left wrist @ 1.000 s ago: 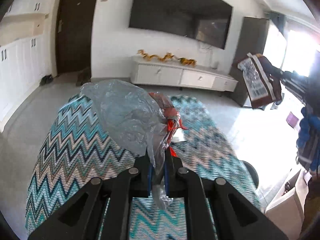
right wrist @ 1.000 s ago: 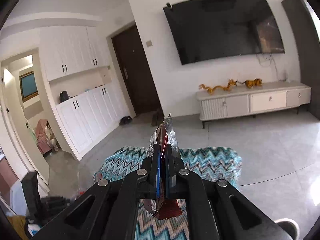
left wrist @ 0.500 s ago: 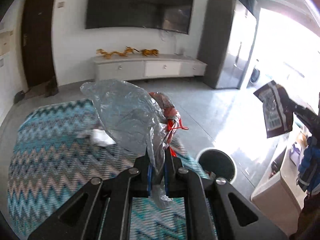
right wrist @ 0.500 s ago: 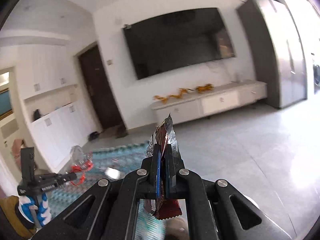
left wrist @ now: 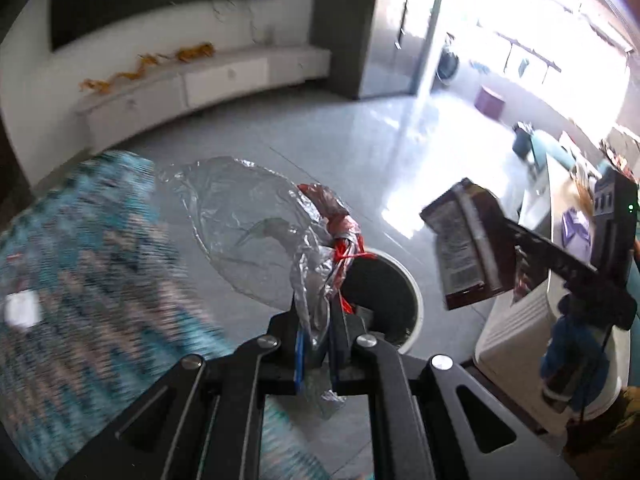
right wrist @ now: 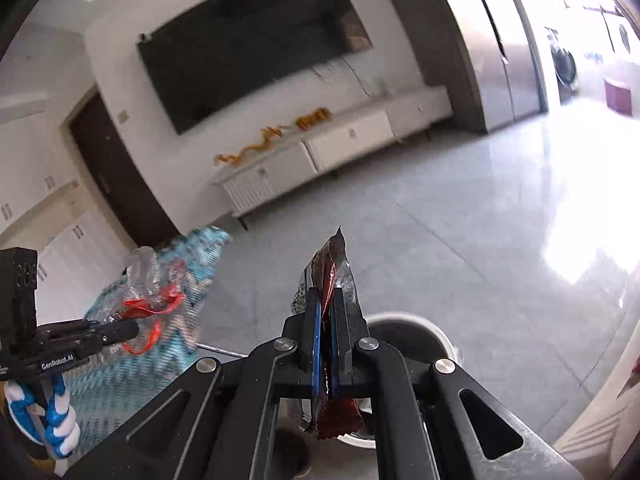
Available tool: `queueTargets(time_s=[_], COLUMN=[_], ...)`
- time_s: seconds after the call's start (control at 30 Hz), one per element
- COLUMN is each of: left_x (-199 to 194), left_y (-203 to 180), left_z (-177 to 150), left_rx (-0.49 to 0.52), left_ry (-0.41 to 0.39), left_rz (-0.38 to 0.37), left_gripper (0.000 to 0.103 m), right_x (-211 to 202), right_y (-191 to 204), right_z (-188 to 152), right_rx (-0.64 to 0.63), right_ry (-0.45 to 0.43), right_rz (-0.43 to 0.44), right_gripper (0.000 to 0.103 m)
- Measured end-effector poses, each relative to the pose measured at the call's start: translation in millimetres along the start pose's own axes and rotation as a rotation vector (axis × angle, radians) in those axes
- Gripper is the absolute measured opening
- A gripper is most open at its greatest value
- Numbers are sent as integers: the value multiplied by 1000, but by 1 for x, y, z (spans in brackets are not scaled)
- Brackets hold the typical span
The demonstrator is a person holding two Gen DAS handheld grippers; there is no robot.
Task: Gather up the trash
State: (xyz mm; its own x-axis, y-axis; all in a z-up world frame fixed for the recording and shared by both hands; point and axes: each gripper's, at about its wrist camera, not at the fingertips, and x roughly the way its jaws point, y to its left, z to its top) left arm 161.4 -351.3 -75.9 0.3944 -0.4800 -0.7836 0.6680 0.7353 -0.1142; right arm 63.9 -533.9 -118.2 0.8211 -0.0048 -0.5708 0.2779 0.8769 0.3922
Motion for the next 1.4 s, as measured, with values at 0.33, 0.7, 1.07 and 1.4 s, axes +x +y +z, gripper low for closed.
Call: queueTargets(time_s=[0.33, 0.7, 1.07, 1.4], left_x=[118, 176, 165, 125], left_y=[-35, -48, -41, -45], left_z=[12, 4, 7, 5], left_rx=[36, 72, 40, 42], left_ry=[138, 190, 145, 84], left_rz=[16, 46, 10, -12], left_gripper=[9, 10, 58, 58], right_x=[94, 153, 141, 90], right_y=[-59, -89, -96, -84], right_z=[-39, -67, -74, -76], right_rx=[140, 219, 266, 323], right_ry=[121, 192, 169, 83], right_rz=[-57, -110, -133, -135], right_gripper=[5, 25, 40, 44])
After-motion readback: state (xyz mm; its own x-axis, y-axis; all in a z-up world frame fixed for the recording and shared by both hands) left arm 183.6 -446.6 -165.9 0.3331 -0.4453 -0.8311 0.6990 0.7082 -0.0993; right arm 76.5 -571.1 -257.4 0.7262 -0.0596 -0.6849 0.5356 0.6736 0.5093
